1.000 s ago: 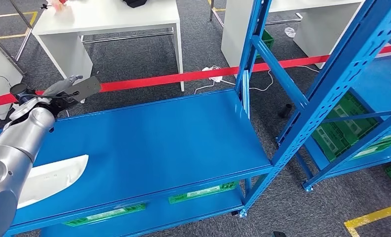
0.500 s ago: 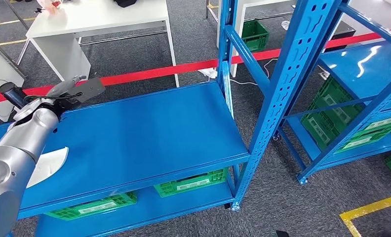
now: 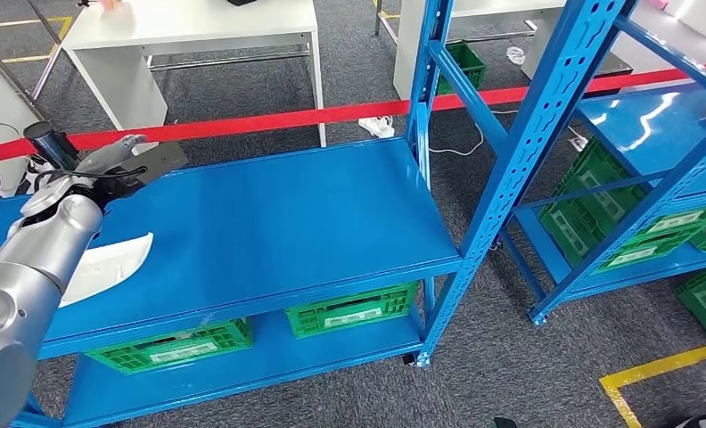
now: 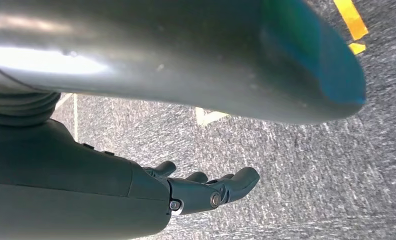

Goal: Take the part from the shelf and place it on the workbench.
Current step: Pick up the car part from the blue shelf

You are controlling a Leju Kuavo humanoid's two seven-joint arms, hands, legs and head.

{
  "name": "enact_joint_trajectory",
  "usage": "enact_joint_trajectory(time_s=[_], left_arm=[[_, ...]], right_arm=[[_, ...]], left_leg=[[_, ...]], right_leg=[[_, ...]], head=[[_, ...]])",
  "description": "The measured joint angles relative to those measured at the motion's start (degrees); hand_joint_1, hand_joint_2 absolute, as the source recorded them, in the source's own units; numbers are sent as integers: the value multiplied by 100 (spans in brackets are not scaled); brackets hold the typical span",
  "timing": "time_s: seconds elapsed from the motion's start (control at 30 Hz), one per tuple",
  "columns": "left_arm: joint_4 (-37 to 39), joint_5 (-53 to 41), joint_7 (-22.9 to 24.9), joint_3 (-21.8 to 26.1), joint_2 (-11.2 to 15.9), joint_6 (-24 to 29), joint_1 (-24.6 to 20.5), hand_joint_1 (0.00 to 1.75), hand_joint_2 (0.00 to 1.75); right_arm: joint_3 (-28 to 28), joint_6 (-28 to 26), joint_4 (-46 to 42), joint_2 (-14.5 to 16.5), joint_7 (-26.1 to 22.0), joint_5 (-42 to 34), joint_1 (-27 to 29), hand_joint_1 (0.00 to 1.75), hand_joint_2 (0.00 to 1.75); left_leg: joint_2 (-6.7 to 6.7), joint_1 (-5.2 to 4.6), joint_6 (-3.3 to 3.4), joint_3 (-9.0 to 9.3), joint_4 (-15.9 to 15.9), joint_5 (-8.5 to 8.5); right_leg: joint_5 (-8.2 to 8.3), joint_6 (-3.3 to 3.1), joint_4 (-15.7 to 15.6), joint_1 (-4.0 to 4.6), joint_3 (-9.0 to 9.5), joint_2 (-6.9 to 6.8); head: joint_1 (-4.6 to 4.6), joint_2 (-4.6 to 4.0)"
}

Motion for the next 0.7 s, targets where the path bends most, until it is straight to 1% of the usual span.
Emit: enact_joint_trajectory(time_s=[0.03,0.07,0.1,0.13,0.17,0.23,0.27,0.4,0.5,0.7], left_arm=[[4,-10,27,-9,0,-4,7,0,0],[6,-9,47,-14,1,-26,10,0,0],[6,9,58,-15,8,-65,10,0,0],[7,33,71,-16,25,-117,9,0,0],[9,64,80,-16,45,-171,10,0,0],[17,109,102,-16,88,-234,14,0,0],[20,124,112,-16,106,-245,16,0,0],[22,148,141,-16,169,-252,16,0,175],[23,148,182,-16,202,-252,17,0,175],[34,100,240,-18,379,-215,38,0,175]], right_arm=[[-2,-1,0,0,1,1,-1,0,0],[-4,-1,0,-1,2,3,-2,0,0],[-8,0,0,-2,3,5,-5,0,0],[-13,1,0,-4,3,8,-7,0,0],[-19,1,0,-5,6,10,-6,0,0],[-30,1,0,-6,11,13,3,0,0],[-33,0,0,-6,13,14,7,0,0],[-57,-1,0,-7,13,19,10,0,0],[-82,4,0,-7,4,47,3,0,0],[-84,19,0,-7,-20,145,8,0,0]], left_leg=[[0,0,-7,-23,23,5],[1,0,-20,-39,50,2],[4,-9,-39,-57,77,-6],[7,-20,-64,-72,102,-15],[10,-35,-76,-87,123,-28],[11,-52,-90,-102,130,-27],[12,-54,-91,-101,121,-22],[16,-51,-139,-89,73,13],[12,-49,-161,-90,58,27],[13,-48,-182,-100,59,42]], right_leg=[[103,-9,-215,0,173,-4],[242,-26,-592,1,428,-9],[332,-54,-963,11,664,-17],[392,-89,-1252,20,833,-22],[408,-117,-1420,25,922,-26],[410,-151,-1473,32,925,-23],[416,-154,-1477,33,921,-20],[423,-179,-1475,39,907,-12],[426,-191,-1473,41,905,-17],[441,-212,-1474,42,898,-14]], head=[[1,0],[1,-1],[2,-1],[-1,-1],[-3,-1],[-6,0],[-5,0],[-5,-1],[-4,-1],[-2,0]])
